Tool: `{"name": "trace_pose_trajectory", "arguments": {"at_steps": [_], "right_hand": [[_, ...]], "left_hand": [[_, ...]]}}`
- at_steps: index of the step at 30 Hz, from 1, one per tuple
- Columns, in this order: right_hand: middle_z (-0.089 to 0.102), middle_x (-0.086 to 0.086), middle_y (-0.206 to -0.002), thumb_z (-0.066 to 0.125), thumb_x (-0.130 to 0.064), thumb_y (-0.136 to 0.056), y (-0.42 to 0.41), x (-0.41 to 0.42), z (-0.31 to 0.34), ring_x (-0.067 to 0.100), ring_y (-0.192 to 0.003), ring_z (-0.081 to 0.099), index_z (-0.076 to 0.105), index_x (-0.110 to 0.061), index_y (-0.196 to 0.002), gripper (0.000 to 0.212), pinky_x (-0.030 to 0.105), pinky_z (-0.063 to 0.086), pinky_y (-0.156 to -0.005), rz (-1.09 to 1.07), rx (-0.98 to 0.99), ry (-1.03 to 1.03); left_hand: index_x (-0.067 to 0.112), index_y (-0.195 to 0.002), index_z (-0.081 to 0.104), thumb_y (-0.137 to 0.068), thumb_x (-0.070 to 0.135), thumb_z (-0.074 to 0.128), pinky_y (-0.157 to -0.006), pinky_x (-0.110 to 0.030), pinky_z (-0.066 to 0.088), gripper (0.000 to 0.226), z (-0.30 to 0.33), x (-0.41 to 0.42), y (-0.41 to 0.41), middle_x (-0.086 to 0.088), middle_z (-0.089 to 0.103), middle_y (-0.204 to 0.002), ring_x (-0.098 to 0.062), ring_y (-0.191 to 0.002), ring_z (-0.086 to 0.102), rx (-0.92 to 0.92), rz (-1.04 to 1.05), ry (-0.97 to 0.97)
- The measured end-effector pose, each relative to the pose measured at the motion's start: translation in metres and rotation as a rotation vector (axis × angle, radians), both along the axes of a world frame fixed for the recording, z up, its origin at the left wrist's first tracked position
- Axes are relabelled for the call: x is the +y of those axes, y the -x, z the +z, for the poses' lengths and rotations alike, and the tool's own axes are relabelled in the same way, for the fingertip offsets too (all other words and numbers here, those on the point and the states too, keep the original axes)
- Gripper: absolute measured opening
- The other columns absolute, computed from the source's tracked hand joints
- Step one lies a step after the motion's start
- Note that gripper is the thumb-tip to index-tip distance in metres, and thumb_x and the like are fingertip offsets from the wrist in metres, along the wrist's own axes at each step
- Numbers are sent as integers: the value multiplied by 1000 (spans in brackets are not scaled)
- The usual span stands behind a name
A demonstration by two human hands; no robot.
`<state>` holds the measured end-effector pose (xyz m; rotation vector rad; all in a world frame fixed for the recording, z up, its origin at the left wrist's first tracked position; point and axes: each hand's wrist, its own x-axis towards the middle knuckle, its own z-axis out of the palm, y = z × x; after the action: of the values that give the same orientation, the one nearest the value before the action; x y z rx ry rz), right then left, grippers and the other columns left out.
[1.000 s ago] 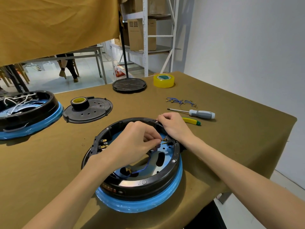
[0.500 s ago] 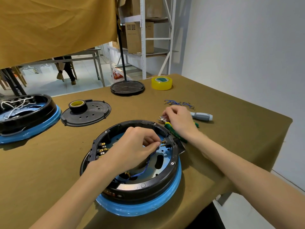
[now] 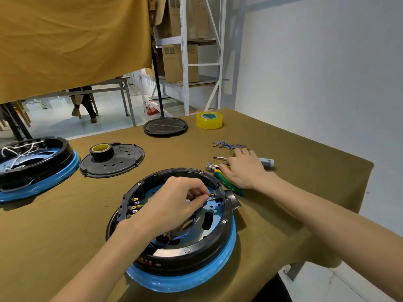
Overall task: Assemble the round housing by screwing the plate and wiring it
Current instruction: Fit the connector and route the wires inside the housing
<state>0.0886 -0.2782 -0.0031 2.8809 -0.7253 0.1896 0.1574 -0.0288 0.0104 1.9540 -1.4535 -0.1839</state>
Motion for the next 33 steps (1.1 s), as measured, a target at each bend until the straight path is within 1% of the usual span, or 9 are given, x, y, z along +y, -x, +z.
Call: {"name": "trace_pose_trajectory", "arguments": {"at_steps": [4, 7, 12, 15, 17, 20, 24, 27, 33], "right_hand": [[54, 17, -129, 39, -82, -89, 4, 8, 1, 36, -120, 53, 59, -11, -121, 80, 47, 43, -96, -19, 131, -105], [53, 17, -122, 50, -70, -92, 3, 10, 4, 34, -104, 55, 55, -13, -99, 58, 40, 43, -77, -31, 134, -135], [52, 13, -106, 44, -50, -97, 19, 22, 8, 26, -82, 54, 50, -11, -103, 40, 36, 42, -66, 29, 2, -108], [54, 4, -82, 42, -41, -95, 33, 26, 27, 22, -68, 54, 46, -15, -94, 26, 33, 34, -55, 75, -198, -144], [53, -1, -76, 47, -42, -95, 42, 30, 47, 18, -63, 52, 46, -18, -94, 24, 31, 30, -51, 131, -213, -153], [56, -2, -88, 56, -43, -97, 55, 37, 73, 21, -72, 54, 45, -22, -98, 24, 31, 33, -55, 294, -41, -7], [57, 0, -104, 61, -40, -92, 70, 49, 91, 22, -90, 57, 54, -20, -116, 32, 33, 41, -73, 475, 87, 344], [57, 2, -104, 64, -36, -86, 72, 59, 100, 22, -91, 53, 55, -19, -112, 32, 34, 41, -80, 530, 167, 551], [57, 3, -104, 66, -35, -85, 68, 78, 113, 22, -93, 52, 59, -19, -119, 38, 35, 40, -81, 550, 275, 663]], "left_hand": [[33, -99, 75, -97, 26, 69, -80, -22, 58, 10, -1, 0, -1, 21, 70, -84, 4, -86, 67, -6, 6, 1], [34, -98, 75, -97, 26, 69, -77, -21, 57, 10, -3, 0, -2, 19, 70, -83, 3, -84, 66, 1, 6, 6], [35, -96, 75, -96, 26, 70, -72, -14, 52, 10, -4, -1, -3, 23, 69, -80, 4, -85, 65, -3, 5, 9], [35, -96, 75, -96, 26, 70, -75, -17, 54, 10, -4, -2, -4, 21, 70, -82, 4, -87, 66, -9, -1, 6], [34, -97, 75, -97, 26, 70, -78, -20, 57, 10, -4, -1, -4, 19, 71, -84, 3, -87, 66, -16, 1, 5], [34, -98, 75, -96, 26, 70, -80, -22, 58, 10, -4, 0, -4, 19, 71, -85, 3, -88, 66, -19, 5, 6], [34, -97, 76, -95, 25, 71, -80, -22, 59, 10, -4, 0, -3, 20, 72, -84, 4, -85, 67, -29, 18, 20], [33, -96, 78, -94, 25, 73, -79, -20, 60, 9, -4, -1, -2, 19, 73, -81, 5, -82, 69, -7, 36, 39], [30, -97, 80, -94, 24, 74, -79, -19, 60, 9, -2, -1, -1, 18, 74, -82, 5, -80, 69, 3, 42, 49]]}}
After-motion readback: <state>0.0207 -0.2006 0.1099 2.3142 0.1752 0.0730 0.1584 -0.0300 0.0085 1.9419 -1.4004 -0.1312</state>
